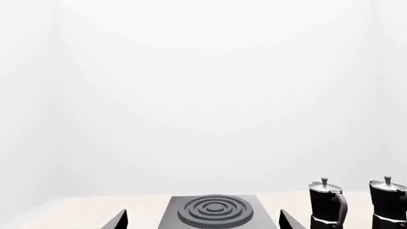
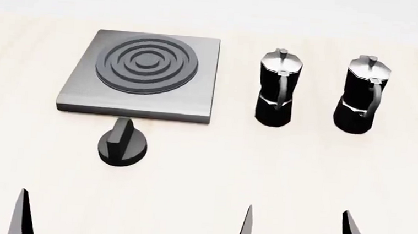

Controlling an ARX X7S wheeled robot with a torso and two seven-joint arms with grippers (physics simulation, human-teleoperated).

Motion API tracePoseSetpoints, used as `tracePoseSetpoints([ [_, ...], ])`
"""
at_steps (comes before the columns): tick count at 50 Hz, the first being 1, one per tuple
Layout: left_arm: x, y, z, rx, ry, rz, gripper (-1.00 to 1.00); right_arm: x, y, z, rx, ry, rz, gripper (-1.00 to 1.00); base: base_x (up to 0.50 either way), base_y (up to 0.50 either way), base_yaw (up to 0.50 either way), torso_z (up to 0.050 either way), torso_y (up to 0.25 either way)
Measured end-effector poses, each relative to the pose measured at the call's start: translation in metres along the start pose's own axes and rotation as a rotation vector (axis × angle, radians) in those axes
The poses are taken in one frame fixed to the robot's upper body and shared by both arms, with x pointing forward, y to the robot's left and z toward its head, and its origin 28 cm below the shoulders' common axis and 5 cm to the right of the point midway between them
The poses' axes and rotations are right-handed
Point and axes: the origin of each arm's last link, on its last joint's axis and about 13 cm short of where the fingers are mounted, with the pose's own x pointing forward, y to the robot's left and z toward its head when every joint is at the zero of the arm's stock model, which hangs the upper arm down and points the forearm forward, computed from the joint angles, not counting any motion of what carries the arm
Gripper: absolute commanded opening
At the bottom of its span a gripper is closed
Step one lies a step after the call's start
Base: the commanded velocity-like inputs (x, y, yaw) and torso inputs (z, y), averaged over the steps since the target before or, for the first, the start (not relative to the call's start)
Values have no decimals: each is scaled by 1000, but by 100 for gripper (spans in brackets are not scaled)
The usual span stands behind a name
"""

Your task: Put both moka pots on the stove.

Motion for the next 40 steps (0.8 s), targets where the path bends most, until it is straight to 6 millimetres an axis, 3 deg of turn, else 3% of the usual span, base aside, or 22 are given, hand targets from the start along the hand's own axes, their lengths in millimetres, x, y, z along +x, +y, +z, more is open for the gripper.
tracePoseSetpoints([
  [40,0,-1,-2,1,7,-2,100,1,0,-4,0,18,-3,100,216,0,0,0,0],
])
